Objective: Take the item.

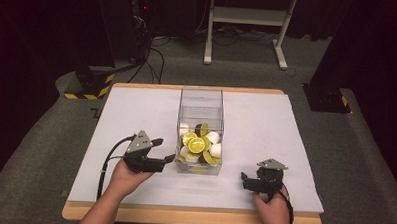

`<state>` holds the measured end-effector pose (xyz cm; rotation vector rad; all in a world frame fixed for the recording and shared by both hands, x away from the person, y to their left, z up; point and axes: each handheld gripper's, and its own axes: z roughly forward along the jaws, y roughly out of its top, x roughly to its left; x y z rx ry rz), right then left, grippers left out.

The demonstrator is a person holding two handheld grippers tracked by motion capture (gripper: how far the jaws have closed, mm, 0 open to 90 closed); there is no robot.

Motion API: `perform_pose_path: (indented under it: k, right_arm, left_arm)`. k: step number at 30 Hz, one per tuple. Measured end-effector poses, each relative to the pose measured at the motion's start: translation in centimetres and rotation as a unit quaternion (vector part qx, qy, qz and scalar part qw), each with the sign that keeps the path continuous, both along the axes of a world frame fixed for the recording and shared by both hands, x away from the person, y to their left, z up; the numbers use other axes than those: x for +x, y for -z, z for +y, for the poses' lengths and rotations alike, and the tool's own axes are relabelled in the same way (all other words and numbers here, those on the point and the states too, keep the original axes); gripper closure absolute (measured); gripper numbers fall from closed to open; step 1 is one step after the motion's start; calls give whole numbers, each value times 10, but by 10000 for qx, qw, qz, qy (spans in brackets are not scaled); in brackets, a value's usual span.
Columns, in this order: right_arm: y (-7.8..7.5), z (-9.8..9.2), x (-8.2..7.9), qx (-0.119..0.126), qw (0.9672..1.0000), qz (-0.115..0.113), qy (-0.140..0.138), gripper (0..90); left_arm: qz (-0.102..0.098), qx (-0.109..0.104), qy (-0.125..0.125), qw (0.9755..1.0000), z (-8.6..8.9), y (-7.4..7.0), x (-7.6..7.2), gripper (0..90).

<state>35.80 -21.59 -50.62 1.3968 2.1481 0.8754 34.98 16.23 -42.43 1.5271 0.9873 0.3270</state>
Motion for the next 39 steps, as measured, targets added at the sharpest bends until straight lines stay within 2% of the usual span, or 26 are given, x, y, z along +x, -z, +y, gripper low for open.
perform_pose_path:
  k: [3,8,9,12,15,25,30,32,39]
  right_arm:
    - [0,0,0,-1,10000,-4,0,82]
    - [0,0,0,6,10000,12,-5,81]
    - [0,0,0,9,10000,14,-5,81]
    - [0,0,0,7,10000,9,-2,81]
    - [0,0,0,7,10000,10,-3,81]
    - [0,0,0,10,10000,11,-2,81]
    - [0,0,0,10,10000,15,-6,81]
    - [0,0,0,10,10000,15,-6,81]
    - [0,0,0,9,10000,10,-2,81]
  left_arm:
    - [-49,-12,28,10000,-1,-1,-1,278]
    - [-21,-26,45,10000,-7,-1,-1,278]
    - [-41,37,81,10000,-7,-2,-1,278]
    - [10,-48,90,9999,-12,-2,0,280]
    - [4,15,175,9998,-16,-3,1,285]
    - [69,-3,242,9997,-25,-2,6,285]
    - [139,-109,244,9995,-28,-1,9,285]
    - [142,-64,293,9995,-29,-1,10,285]
    - [181,-135,312,9993,-34,2,12,285]
